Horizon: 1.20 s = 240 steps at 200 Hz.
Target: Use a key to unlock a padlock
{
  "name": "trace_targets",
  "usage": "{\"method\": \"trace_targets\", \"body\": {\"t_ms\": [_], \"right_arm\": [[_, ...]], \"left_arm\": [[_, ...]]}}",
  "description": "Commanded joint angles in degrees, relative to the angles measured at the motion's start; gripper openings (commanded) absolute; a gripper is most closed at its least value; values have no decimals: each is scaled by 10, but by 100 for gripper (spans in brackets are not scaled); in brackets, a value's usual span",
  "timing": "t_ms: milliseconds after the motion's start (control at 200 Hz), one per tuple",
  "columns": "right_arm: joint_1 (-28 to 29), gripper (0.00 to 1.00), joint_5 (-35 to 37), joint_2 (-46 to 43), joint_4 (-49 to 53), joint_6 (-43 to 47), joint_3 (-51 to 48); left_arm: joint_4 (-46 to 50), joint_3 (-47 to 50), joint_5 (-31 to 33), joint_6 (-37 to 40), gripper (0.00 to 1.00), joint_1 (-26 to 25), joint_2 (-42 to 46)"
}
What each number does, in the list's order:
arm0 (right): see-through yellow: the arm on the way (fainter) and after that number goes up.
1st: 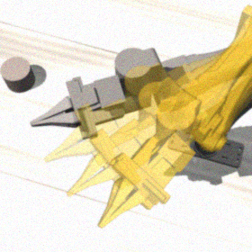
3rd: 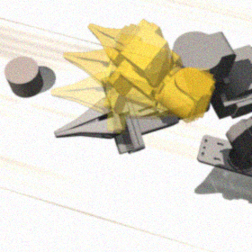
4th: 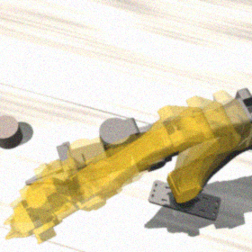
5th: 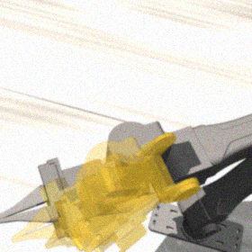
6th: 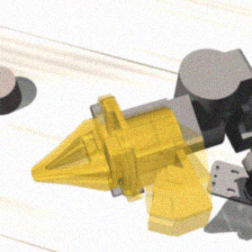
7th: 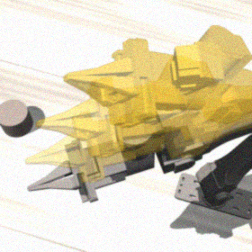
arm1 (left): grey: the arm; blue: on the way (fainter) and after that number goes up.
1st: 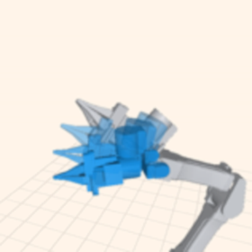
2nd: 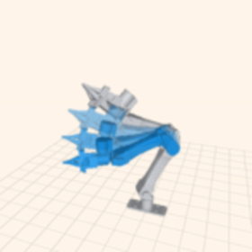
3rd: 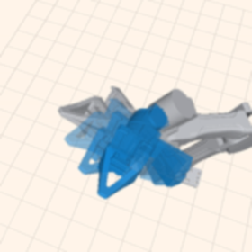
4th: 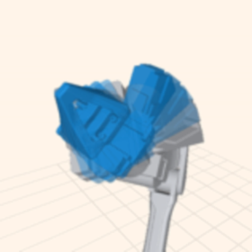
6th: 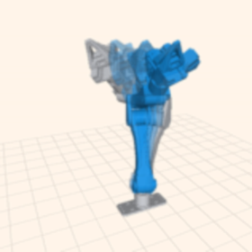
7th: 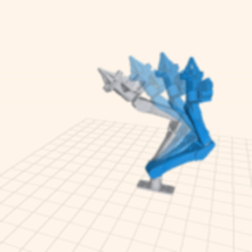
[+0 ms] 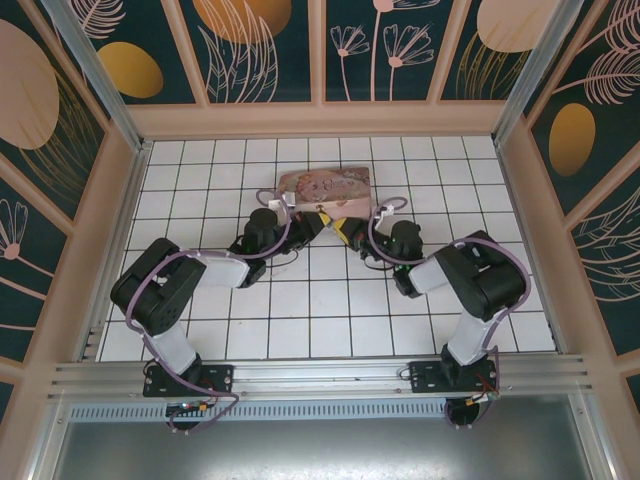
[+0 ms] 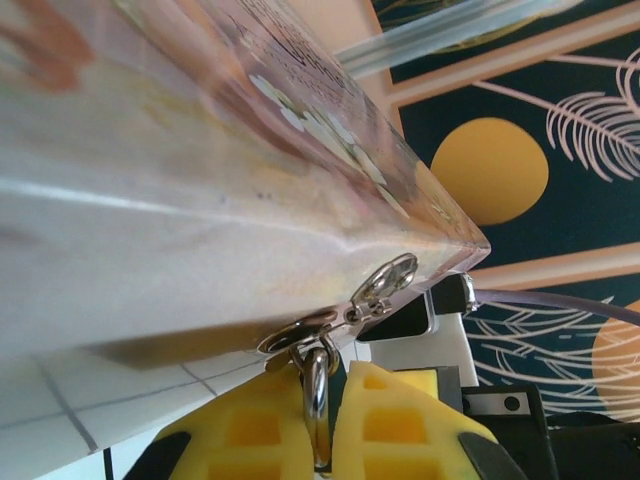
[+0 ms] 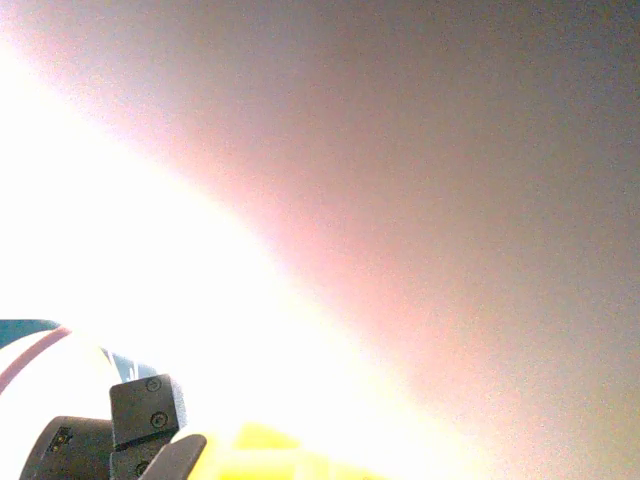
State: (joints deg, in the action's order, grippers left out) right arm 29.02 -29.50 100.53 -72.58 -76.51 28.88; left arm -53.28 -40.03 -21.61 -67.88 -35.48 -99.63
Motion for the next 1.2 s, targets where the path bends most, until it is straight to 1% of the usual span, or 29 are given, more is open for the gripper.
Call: {"method": "trace_targets", "body": {"t_ms": [0,45,85,205,225,235,255,365,440,500,550,585,646,716,786,866,1021,1196], "right_arm": [[44,0,-20,-57,70,114,63],[45,0,-2,-73,119,147,63],[42,0,1,-80,125,156,58],[27,0,-12,-67,58,115,35],[26,0,-13,-65,50,109,32],[14,0,-13,-63,46,106,30],[7,0,-13,-60,41,101,28],[-3,0,-23,-39,1,77,24],[-2,0,-27,-21,-34,55,24],[2,0,-27,-1,-92,18,23],[10,0,-33,21,-144,-14,37],[16,0,-39,33,-159,-26,55],[20,0,-48,36,-133,-12,83],[20,0,-36,13,-42,34,95],[15,0,-33,-4,-1,60,95],[12,0,-33,-14,7,63,90],[7,0,-24,-23,16,67,75],[1,0,-24,-24,3,66,54]], "left_arm": [[-16,-5,-132,-19,0,-46,3],[-21,-5,-134,-22,0,-46,3],[-23,-4,-135,-24,0,-46,4],[-24,-6,-138,-25,0,-45,6],[-24,-7,-139,-25,0,-46,6],[-24,-7,-139,-25,0,-45,6],[-23,-6,-139,-24,0,-46,7],[-22,-3,-139,-23,0,-46,8],[-31,2,-136,-28,0,-45,10],[-43,3,-137,-35,0,-45,9],[-48,2,-141,-40,0,-46,5],[-52,0,-143,-44,0,-47,2],[-52,-1,-148,-45,0,-45,-1],[-40,1,-145,-39,0,-45,2],[-25,1,-139,-29,0,-45,7],[-12,1,-130,-21,0,-46,7],[-1,2,-110,-33,0,-46,-4],[-29,11,-112,-57,0,-46,-12]]}}
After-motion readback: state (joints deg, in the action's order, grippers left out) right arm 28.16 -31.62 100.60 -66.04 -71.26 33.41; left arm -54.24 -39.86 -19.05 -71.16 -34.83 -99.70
